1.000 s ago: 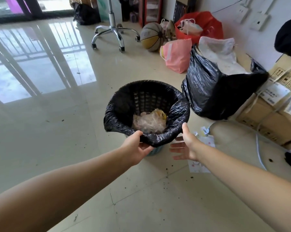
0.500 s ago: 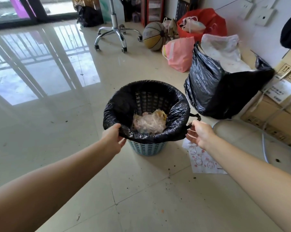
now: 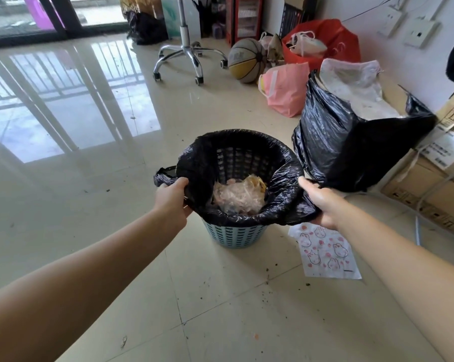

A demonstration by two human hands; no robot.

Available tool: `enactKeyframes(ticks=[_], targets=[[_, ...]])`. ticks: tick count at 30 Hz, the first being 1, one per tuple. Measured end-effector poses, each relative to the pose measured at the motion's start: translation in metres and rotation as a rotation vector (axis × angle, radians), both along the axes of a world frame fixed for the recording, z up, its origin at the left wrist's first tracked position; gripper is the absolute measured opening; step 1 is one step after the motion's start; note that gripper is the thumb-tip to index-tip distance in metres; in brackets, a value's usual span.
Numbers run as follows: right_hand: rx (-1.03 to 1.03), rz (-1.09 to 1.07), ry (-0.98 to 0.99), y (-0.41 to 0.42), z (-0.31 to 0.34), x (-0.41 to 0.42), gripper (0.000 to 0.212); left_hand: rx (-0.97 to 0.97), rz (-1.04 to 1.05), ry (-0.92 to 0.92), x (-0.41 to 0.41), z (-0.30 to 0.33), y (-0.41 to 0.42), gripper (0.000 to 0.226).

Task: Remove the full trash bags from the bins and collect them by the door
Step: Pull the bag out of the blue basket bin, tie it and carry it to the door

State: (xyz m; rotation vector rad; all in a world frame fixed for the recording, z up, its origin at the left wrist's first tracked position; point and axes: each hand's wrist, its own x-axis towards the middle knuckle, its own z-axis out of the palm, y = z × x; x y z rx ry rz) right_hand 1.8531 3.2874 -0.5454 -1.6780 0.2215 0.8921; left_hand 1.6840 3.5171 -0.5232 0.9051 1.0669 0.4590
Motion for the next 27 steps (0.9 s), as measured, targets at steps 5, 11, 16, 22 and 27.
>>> enactKeyframes(ticks=[5,11,16,22,27], targets=[[-0.283,0.431,-0.094,-0.016,0.025,0.007,0.01,0.108,-0.027,-0.052,0.005,0.006,0.008,0.01],[0.126,-0.218,-0.289,-0.01,0.045,0.028,0.014,0.321,-0.08,-0.099,0.007,0.016,0.006,0.015],[0.251,0.002,-0.614,0.033,0.047,0.003,0.008,0.577,-0.42,-0.073,0.014,0.023,-0.02,0.026],[0.093,0.485,-0.672,0.073,0.04,-0.043,0.029,0.251,-0.584,-0.153,0.023,0.024,-0.045,0.026],[-0.121,0.711,-0.787,0.075,0.037,-0.054,0.072,-0.05,-0.561,-0.28,0.028,0.025,-0.041,0.06]])
